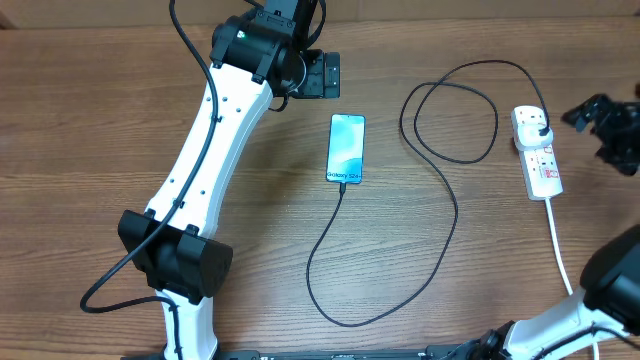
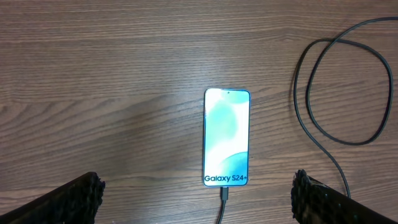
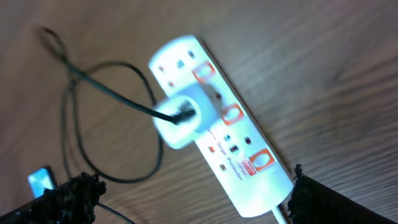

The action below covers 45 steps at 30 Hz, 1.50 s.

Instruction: Plug charger to phone and switch on socket

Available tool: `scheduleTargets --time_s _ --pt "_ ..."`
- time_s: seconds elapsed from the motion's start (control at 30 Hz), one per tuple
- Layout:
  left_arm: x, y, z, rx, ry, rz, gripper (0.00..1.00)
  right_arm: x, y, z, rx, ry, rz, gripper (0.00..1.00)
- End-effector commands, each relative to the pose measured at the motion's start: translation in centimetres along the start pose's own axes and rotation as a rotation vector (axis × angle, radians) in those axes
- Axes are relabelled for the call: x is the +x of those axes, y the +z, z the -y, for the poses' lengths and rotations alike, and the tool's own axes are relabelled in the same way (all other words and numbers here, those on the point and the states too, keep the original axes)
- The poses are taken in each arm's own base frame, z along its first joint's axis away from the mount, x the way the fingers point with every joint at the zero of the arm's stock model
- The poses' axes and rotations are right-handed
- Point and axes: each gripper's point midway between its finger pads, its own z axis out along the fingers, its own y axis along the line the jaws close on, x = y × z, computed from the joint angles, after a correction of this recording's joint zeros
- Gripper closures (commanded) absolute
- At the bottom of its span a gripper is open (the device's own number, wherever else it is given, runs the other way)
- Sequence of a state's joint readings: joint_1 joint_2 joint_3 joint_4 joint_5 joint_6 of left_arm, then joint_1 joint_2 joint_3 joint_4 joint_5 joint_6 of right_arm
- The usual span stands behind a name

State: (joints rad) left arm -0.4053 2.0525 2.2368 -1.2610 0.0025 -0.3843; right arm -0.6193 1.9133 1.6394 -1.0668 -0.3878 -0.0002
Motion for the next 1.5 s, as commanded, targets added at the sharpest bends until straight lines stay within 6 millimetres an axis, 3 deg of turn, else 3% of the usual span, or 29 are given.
scheduleTargets --time_s 0.0,0.17,0.33,0.8,1.23,1.47 --pt "-0.2 0.1 -0.4 -0.017 0.02 0.007 0.0 0.7 2.1 0.8 0.007 0.008 -0.05 0.0" --pt "-0.2 0.1 -0.4 -0.017 0.02 0.007 0.0 1.0 5.0 1.4 -0.029 0.028 -0.097 0.0" --pt "-0.2 0.1 -0.4 -0.017 0.02 0.007 0.0 1.1 6.6 0.8 -0.081 0.028 -0.115 0.0" --pt "-0.2 0.1 -0.4 -0.017 0.02 0.007 0.0 1.7 8.3 -3.3 -0.109 -0.175 -0.124 0.0" --pt "-0.2 0.1 -0.4 -0.017 0.02 0.007 0.0 -0.6 8.7 -2.9 -0.053 -0.228 -0.034 0.0" --pt "-0.2 0.1 -0.4 -0.017 0.02 0.007 0.0 -0.5 8.8 -3.0 -0.053 -0.234 -0.036 0.0"
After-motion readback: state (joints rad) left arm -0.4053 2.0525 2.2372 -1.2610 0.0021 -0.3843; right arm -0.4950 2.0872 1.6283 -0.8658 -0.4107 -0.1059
